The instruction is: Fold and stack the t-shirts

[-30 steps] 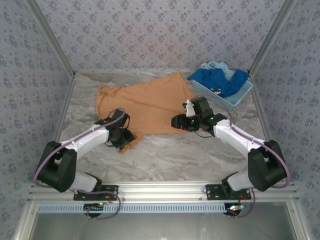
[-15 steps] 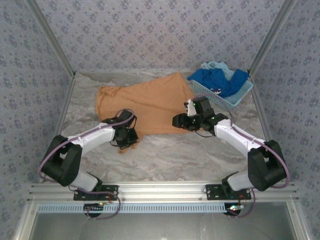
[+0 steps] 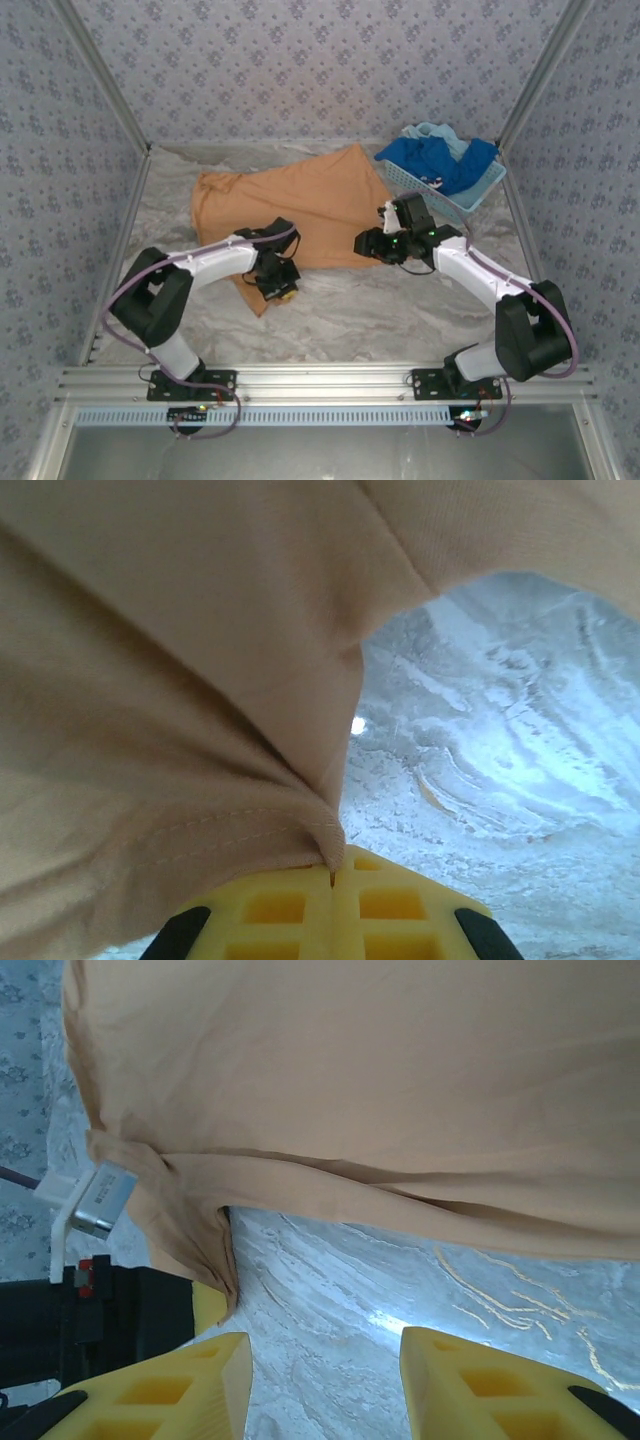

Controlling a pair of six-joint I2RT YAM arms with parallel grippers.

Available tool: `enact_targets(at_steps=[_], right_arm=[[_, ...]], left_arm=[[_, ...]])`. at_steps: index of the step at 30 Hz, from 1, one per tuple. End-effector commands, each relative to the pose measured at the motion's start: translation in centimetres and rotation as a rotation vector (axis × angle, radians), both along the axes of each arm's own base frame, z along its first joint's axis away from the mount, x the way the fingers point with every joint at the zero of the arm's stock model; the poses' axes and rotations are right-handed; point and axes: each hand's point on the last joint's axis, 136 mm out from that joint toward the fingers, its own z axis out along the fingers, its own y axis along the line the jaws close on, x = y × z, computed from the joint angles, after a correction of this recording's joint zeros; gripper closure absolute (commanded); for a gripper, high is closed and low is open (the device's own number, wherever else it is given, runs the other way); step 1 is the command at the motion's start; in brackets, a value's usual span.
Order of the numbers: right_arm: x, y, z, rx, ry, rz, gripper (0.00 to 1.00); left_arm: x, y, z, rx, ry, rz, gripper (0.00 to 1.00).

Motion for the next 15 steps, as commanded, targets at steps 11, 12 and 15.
enact_targets(at_steps=[11, 12, 15], right_arm=[[-0.3, -2.2, 0.6, -0.064, -0.051, -0.061, 0.55], [-0.4, -1.9, 0.9, -0.052, -0.063, -0.055, 0.54], [-0.6, -0.7, 1.8, -0.017, -0.092, -0.022, 0.53]], left_arm=[[-3.8, 7.4, 4.9, 0.025, -0.117, 0.282, 0.5], [-5.0, 8.9, 4.4, 0.024, -0.095, 0.359, 0.51], [-6.7, 11.1, 2.3, -0.035, -0.048, 0.536, 0.52]])
